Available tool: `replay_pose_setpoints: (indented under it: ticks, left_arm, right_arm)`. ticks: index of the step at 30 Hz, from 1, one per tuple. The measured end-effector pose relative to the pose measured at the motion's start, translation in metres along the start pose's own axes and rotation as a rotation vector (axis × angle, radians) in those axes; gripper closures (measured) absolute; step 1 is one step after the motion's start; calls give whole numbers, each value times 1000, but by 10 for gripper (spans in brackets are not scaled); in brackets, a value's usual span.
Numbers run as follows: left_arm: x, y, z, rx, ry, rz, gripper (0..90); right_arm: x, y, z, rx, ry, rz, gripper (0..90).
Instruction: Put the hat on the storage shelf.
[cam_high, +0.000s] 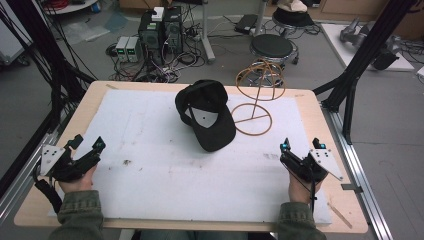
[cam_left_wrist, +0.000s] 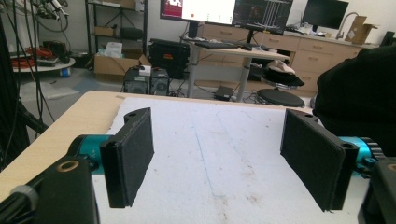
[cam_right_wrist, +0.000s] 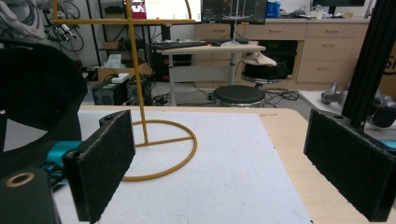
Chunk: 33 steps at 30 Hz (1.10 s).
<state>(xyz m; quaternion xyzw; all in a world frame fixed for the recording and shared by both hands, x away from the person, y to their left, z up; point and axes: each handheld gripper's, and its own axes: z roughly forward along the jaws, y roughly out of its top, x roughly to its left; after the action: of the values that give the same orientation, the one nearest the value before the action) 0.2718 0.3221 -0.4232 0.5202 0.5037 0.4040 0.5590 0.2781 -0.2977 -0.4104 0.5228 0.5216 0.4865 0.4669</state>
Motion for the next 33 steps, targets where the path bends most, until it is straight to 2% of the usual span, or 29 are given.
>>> replay_pose_setpoints:
  ticks: [26, 33]
  left_arm:
    - [-1, -1, 2, 13, -5, 1, 259]
    - [-5, -1, 6, 18, -25, 11, 259]
  right_arm:
    - [-3, -1, 2, 20, 0, 36, 77]
    - [-3, -2, 3, 22, 2, 39, 77]
